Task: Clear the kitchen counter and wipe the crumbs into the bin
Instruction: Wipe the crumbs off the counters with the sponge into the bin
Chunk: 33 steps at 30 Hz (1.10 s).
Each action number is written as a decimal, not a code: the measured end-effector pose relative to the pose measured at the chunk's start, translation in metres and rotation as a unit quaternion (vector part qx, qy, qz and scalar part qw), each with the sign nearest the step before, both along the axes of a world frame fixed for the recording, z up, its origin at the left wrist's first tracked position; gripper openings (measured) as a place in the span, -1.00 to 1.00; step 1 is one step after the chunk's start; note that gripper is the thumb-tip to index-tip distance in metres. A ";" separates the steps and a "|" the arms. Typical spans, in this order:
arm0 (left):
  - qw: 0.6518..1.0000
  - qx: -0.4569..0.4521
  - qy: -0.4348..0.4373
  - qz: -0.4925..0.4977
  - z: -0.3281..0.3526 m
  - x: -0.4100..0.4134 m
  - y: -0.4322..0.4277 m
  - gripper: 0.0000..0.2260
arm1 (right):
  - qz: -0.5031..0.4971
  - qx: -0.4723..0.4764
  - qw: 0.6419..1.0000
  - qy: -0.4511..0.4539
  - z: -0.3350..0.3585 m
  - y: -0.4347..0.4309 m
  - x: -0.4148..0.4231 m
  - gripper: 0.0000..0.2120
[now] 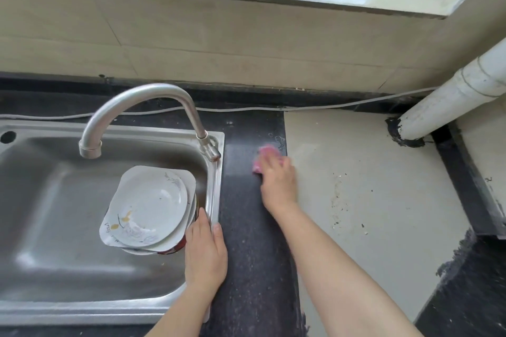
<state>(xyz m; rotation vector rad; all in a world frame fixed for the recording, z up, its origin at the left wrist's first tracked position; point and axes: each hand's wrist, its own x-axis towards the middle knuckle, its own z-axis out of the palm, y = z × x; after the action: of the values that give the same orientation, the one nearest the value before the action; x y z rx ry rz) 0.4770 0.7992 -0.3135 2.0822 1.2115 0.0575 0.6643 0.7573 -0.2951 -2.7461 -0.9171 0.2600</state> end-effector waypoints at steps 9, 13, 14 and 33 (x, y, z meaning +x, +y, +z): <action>0.997 0.015 -0.023 0.075 0.008 0.065 0.040 -0.55 | 0.020 0.151 0.988 0.035 0.017 0.034 0.026 -0.54; 0.992 0.045 -0.007 0.114 0.001 0.108 0.069 -0.62 | 0.119 0.082 0.987 0.073 -0.003 0.060 0.031 -0.48; 0.991 0.054 -0.005 0.123 -0.001 0.114 0.071 -0.64 | 0.120 0.071 0.989 0.053 -0.007 0.058 0.039 -0.47; 0.989 0.063 0.010 0.130 -0.004 0.125 0.073 -0.67 | -0.045 0.016 0.998 -0.036 -0.008 0.010 0.114 -0.45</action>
<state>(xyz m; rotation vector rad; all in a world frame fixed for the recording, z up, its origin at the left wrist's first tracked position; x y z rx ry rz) 0.6016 0.8724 -0.3174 2.0221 1.5208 0.2382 0.7787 0.7676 -0.3032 -2.7733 -0.8056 0.1304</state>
